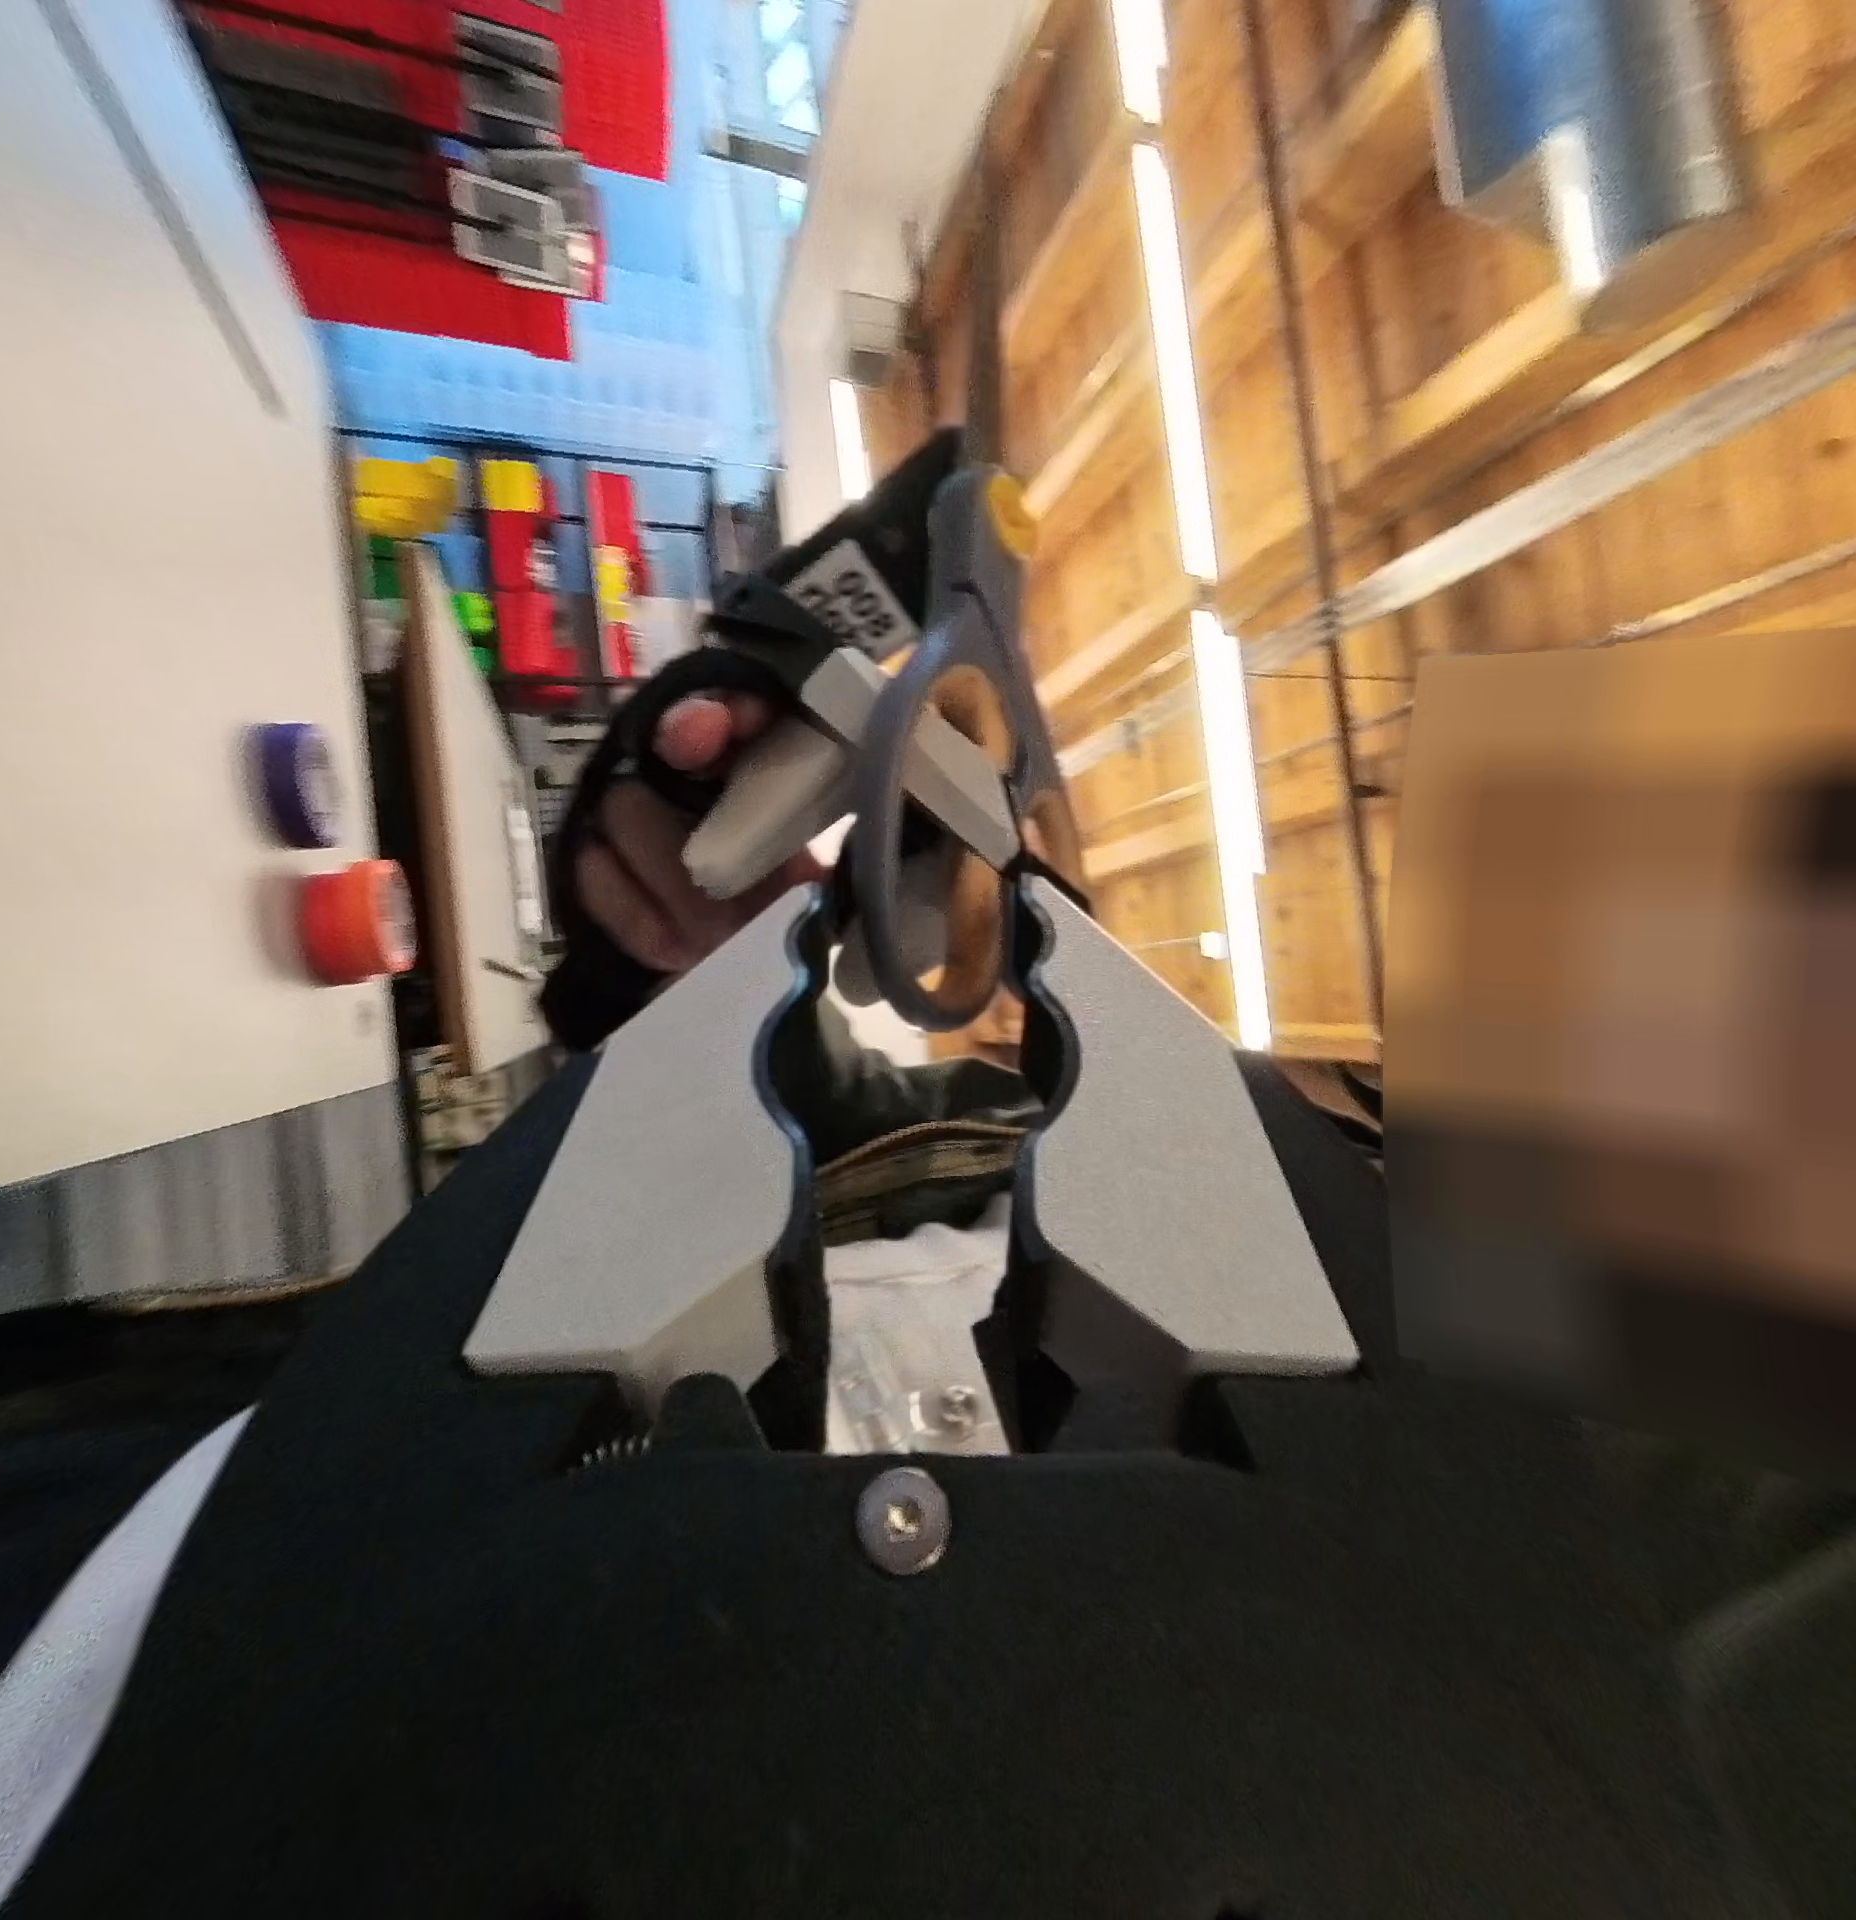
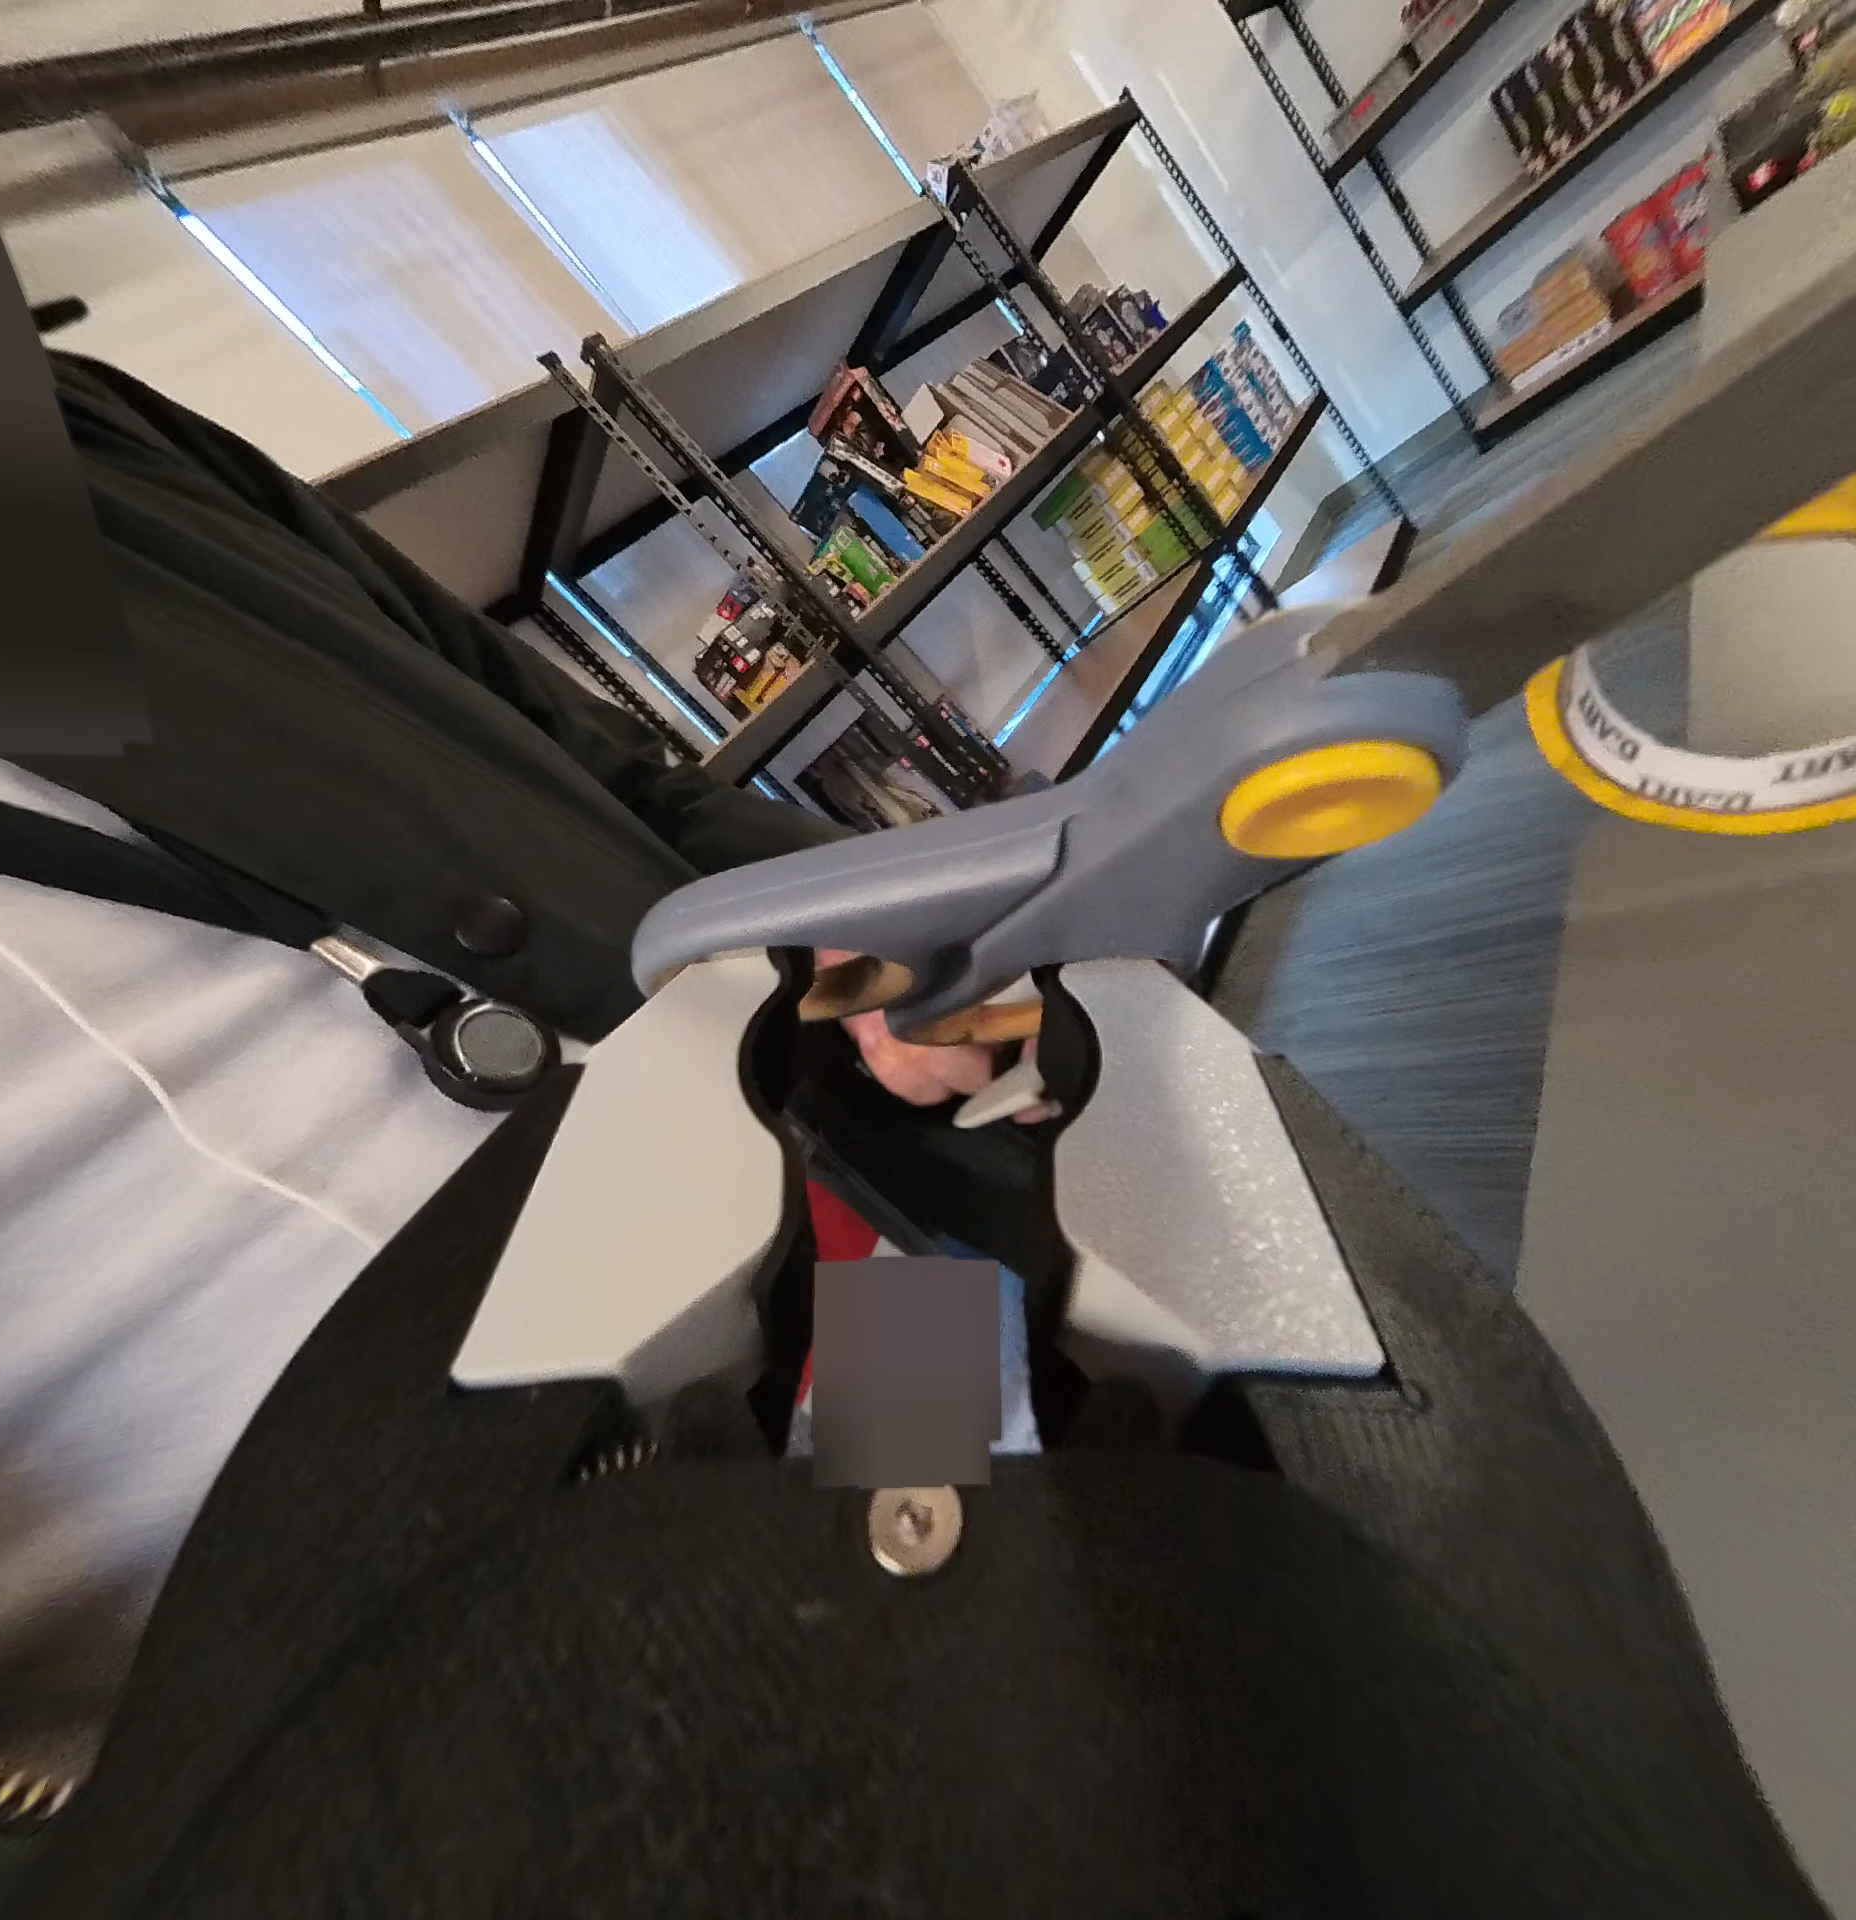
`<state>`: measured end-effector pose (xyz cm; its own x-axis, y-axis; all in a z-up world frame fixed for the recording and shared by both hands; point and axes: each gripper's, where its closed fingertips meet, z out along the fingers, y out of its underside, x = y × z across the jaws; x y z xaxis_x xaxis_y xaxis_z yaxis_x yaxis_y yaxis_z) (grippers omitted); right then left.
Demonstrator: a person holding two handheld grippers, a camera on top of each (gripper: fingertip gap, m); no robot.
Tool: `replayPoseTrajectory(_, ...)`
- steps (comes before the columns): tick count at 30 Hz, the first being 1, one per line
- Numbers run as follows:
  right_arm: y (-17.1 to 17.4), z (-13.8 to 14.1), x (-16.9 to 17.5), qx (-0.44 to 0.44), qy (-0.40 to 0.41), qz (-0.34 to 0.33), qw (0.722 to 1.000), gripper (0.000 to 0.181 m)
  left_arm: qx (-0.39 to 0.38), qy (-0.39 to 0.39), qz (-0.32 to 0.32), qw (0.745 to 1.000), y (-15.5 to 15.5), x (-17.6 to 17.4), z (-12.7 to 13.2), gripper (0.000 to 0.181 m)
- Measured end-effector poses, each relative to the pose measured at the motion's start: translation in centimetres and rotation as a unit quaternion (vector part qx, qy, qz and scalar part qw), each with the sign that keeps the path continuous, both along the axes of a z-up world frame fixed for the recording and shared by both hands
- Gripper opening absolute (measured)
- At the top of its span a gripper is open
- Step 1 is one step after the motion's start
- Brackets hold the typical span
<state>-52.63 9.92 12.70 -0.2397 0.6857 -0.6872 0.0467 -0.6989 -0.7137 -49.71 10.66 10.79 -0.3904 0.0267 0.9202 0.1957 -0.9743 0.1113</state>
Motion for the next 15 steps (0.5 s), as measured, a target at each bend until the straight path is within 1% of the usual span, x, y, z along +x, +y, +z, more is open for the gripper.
replayPoseTrajectory(2, 0.5, 0.8, 0.1, 0.006, 0.017, -0.018, 1.000, 0.041, -0.004, -0.036, -0.004, 0.999, 0.1, 0.2, 1.1, 0.020)
replayPoseTrajectory(5, 0.8, 2.3, 0.5, -0.040, 0.072, -0.018, 0.996, 0.040, -0.005, -0.067, -0.013, 0.998, 0.0, 0.3, 2.0, 0.008)
replayPoseTrajectory(6, 0.8, 2.5, 0.6, -0.052, 0.085, -0.016, 0.995, 0.040, -0.001, -0.060, -0.017, 0.998, -0.2, 0.5, 2.0, 0.007)
replayPoseTrajectory(10, 0.2, 4.3, 0.9, -0.102, 0.150, 0.008, 0.983, 0.048, 0.031, -0.024, -0.048, 0.998, -1.3, 1.5, 1.7, 0.004)
replayPoseTrajectory(12, 0.3, 4.9, 0.8, -0.106, 0.161, 0.004, 0.981, 0.048, 0.040, -0.034, -0.045, 0.998, -1.4, 1.5, 2.2, 0.004)
replayPoseTrajectory(15, 0.3, 5.0, 1.0, -0.117, 0.161, 0.011, 0.980, 0.054, 0.050, -0.022, -0.046, 0.997, -1.3, 1.4, 2.0, 0.004)
